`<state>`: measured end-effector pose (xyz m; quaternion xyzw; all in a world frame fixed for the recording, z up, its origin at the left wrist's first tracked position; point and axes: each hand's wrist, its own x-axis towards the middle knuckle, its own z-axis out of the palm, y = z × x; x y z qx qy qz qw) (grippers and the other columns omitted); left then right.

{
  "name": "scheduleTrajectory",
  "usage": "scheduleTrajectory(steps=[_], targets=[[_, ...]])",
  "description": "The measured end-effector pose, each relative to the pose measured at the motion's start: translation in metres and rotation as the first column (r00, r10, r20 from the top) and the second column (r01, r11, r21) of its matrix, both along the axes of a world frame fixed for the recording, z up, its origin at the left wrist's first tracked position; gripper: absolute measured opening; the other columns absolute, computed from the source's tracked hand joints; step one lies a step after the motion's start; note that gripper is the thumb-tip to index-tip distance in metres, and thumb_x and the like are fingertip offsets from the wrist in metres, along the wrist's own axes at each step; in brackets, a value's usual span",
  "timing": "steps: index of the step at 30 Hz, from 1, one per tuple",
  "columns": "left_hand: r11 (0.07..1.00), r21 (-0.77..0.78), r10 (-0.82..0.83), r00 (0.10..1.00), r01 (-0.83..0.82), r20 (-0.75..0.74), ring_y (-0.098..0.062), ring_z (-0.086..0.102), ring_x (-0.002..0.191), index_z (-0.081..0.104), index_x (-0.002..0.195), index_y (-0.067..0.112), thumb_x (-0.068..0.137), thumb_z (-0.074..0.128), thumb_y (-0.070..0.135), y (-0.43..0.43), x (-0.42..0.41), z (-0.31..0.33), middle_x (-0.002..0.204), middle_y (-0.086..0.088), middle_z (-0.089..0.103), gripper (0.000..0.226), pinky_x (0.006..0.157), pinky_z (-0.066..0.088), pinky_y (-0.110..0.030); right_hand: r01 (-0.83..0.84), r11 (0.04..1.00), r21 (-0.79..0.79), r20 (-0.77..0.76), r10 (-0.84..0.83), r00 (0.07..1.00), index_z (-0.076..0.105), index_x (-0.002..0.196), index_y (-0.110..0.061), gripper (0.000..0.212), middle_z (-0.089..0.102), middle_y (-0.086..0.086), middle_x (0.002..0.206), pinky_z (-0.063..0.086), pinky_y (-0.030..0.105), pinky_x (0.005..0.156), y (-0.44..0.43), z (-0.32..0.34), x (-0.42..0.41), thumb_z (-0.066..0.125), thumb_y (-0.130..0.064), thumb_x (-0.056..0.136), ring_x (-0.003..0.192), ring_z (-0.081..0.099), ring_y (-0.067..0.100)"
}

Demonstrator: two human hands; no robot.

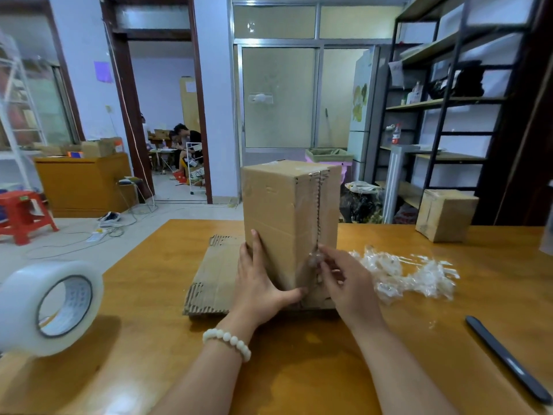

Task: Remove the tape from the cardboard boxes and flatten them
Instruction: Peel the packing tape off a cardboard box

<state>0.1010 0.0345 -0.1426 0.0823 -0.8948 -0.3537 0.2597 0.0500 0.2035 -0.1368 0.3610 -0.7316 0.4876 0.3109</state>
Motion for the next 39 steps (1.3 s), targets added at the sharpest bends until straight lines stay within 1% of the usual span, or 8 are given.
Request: scheduleTrajectory(steps=[6, 9, 12, 18, 24, 31, 36, 39], targets=[[0.997, -0.071, -0.038, 0.999, 0.038, 0.006, -0.022, 0.006, 0.147, -0.046, 0.120, 0.060, 0.054, 0.081, 0.066, -0.0021, -0.0015, -0.0029, 0.159, 0.000, -0.004, 0.144, 0.118, 0.021, -0.052, 0.123, 0.992, -0.024, -0.107, -0.125, 0.986, 0.068, 0.089, -0.008, 0.018, 0.056, -0.003, 0.097, 0.046, 0.003, 0.069, 0.0016, 0.0005, -0.0090, 0.060, -0.024, 0.085, 0.086, 0.050, -0.001], [0.996, -0.082, -0.032, 0.999, 0.033, 0.011, -0.024, 0.006, 0.148, -0.047, 0.120, 0.060, 0.054, 0.082, 0.066, -0.0001, -0.0022, -0.0025, 0.160, -0.001, -0.006, 0.144, 0.118, 0.020, -0.052, 0.074, 0.990, -0.119, -0.002, -0.075, 0.997, 0.059, 0.090, -0.018, 0.005, 0.051, -0.014, 0.097, 0.048, 0.013, 0.072, 0.0033, 0.0026, -0.0073, 0.058, -0.022, 0.093, 0.088, 0.054, -0.001], [0.995, -0.094, -0.023, 1.000, 0.025, 0.017, -0.024, 0.008, 0.147, -0.046, 0.121, 0.058, 0.054, 0.081, 0.067, 0.0001, -0.0019, -0.0025, 0.159, 0.000, -0.005, 0.144, 0.119, 0.021, -0.051, 0.072, 0.980, -0.183, 0.061, -0.062, 0.996, 0.051, 0.088, -0.031, 0.017, 0.052, -0.022, 0.096, 0.049, 0.015, 0.074, 0.0024, 0.0048, -0.0035, 0.058, -0.017, 0.093, 0.089, 0.057, -0.003], [0.999, -0.053, -0.009, 1.000, 0.009, -0.001, -0.024, 0.013, 0.146, -0.044, 0.122, 0.060, 0.046, 0.073, 0.076, -0.0001, -0.0013, -0.0004, 0.158, -0.002, 0.001, 0.141, 0.117, 0.024, -0.051, 0.101, 0.994, -0.045, -0.161, -0.107, 0.981, 0.064, 0.098, -0.004, 0.022, 0.058, -0.001, 0.103, 0.045, 0.008, 0.085, -0.0004, -0.0018, -0.0046, 0.070, 0.003, 0.078, 0.095, 0.055, 0.002], [0.998, -0.058, -0.016, 1.000, 0.017, 0.010, -0.026, 0.011, 0.146, -0.044, 0.124, 0.058, 0.040, 0.060, 0.086, 0.0003, -0.0004, -0.0016, 0.159, -0.002, -0.001, 0.137, 0.117, 0.025, -0.051, 0.207, 0.976, -0.059, -0.186, -0.215, 0.959, 0.067, 0.096, -0.005, 0.028, 0.067, 0.005, 0.093, 0.026, 0.002, 0.098, 0.0016, 0.0009, -0.0070, 0.054, -0.028, 0.086, 0.096, 0.052, 0.011], [0.996, -0.085, -0.036, 0.999, 0.039, 0.031, -0.025, 0.004, 0.148, -0.046, 0.123, 0.057, 0.042, 0.063, 0.083, -0.0003, -0.0004, -0.0022, 0.160, -0.002, -0.007, 0.139, 0.118, 0.020, -0.053, 0.135, 0.972, -0.190, -0.129, -0.161, 0.978, 0.062, 0.091, -0.003, 0.021, 0.059, 0.004, 0.082, 0.045, 0.010, 0.072, 0.0015, 0.0026, -0.0084, 0.052, -0.021, 0.089, 0.078, 0.050, 0.001], [0.996, -0.085, -0.037, 0.999, 0.038, 0.016, -0.024, 0.010, 0.146, -0.043, 0.128, 0.051, 0.051, 0.077, 0.072, 0.0005, 0.0012, 0.0011, 0.158, -0.002, -0.001, 0.143, 0.118, 0.022, -0.048, 0.038, 0.992, -0.121, -0.125, -0.054, 0.991, 0.060, 0.102, -0.002, 0.018, 0.059, 0.004, 0.094, 0.049, 0.010, 0.080, -0.0031, -0.0007, -0.0008, 0.061, -0.006, 0.085, 0.086, 0.056, 0.006], [0.996, -0.079, -0.036, 0.999, 0.036, 0.008, -0.023, 0.010, 0.145, -0.044, 0.127, 0.053, 0.051, 0.076, 0.074, 0.0014, 0.0021, 0.0019, 0.157, -0.002, -0.002, 0.144, 0.119, 0.022, -0.047, 0.034, 0.994, -0.106, -0.173, -0.052, 0.984, 0.063, 0.105, 0.000, 0.023, 0.061, 0.002, 0.097, 0.048, 0.008, 0.082, 0.0002, 0.0000, -0.0015, 0.055, -0.013, 0.088, 0.090, 0.056, 0.001]])
